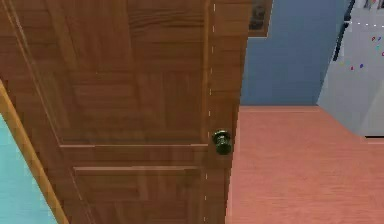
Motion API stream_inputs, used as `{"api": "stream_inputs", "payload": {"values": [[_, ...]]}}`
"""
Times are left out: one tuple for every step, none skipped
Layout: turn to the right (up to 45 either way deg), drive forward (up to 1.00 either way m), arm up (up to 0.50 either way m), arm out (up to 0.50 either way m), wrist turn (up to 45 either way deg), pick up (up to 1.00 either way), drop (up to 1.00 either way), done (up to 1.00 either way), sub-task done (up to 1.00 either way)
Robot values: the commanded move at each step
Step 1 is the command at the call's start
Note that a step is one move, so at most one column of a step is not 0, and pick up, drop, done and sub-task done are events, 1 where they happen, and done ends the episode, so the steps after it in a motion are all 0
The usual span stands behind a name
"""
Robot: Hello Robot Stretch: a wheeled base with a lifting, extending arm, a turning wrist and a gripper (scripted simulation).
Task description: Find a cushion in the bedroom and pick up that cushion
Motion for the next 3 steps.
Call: {"api": "stream_inputs", "payload": {"values": [[-45.0,0.0,0.0,0.0,0.0,0.0,0.0,0.0,0.0],[-9.0,0.0,0.0,0.0,0.0,0.0,0.0,0.0,0.0],[0.0,0.75,0.0,0.0,0.0,0.0,0.0,0.0,0.0]]}}
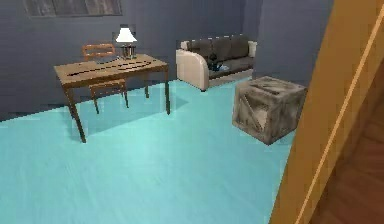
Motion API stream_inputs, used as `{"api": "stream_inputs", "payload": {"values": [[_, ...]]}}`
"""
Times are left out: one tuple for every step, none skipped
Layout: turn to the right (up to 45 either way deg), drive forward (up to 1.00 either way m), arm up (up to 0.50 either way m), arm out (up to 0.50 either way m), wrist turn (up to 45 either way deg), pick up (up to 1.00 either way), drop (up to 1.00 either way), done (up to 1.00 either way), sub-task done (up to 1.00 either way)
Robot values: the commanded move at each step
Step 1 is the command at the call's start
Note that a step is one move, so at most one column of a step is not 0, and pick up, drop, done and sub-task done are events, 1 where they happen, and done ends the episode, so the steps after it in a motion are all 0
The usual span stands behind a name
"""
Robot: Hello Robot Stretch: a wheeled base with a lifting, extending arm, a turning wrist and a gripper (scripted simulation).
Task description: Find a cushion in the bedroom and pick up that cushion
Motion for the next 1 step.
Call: {"api": "stream_inputs", "payload": {"values": [[-36.0,0.0,0.0,0.0,0.0,0.0,0.0,0.0,0.0]]}}
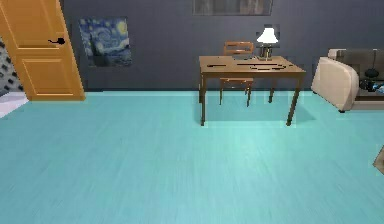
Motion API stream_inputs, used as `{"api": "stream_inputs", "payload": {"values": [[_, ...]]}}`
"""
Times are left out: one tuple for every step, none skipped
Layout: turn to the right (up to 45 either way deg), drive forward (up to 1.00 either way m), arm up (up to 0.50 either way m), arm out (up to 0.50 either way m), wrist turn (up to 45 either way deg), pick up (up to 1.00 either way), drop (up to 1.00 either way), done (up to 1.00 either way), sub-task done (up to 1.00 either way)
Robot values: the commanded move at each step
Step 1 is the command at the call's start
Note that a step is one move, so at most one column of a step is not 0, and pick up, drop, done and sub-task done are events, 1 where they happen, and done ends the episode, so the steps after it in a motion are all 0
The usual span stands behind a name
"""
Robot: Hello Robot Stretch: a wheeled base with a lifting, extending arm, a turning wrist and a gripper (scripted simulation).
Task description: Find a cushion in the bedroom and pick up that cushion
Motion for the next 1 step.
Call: {"api": "stream_inputs", "payload": {"values": [[0.0,0.25,0.0,0.0,0.0,0.0,0.0,0.0,0.0]]}}
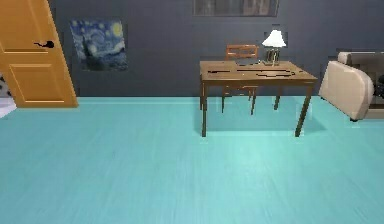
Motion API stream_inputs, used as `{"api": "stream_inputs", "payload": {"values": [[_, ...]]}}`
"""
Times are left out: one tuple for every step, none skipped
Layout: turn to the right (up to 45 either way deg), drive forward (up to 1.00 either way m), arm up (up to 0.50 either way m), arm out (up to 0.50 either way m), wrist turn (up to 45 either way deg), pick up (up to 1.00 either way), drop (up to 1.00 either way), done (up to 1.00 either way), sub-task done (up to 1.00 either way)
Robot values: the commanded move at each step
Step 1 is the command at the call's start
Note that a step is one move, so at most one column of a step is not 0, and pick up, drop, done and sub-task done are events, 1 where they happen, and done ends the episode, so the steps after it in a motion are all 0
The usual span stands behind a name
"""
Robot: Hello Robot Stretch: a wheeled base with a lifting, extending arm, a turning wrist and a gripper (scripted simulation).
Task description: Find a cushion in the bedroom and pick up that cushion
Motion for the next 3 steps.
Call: {"api": "stream_inputs", "payload": {"values": [[-45.0,0.0,0.0,0.0,0.0,0.0,0.0,0.0,0.0],[-9.0,0.0,0.0,0.0,0.0,0.0,0.0,0.0,0.0],[0.0,0.45,0.0,0.0,0.0,0.0,0.0,0.0,0.0]]}}
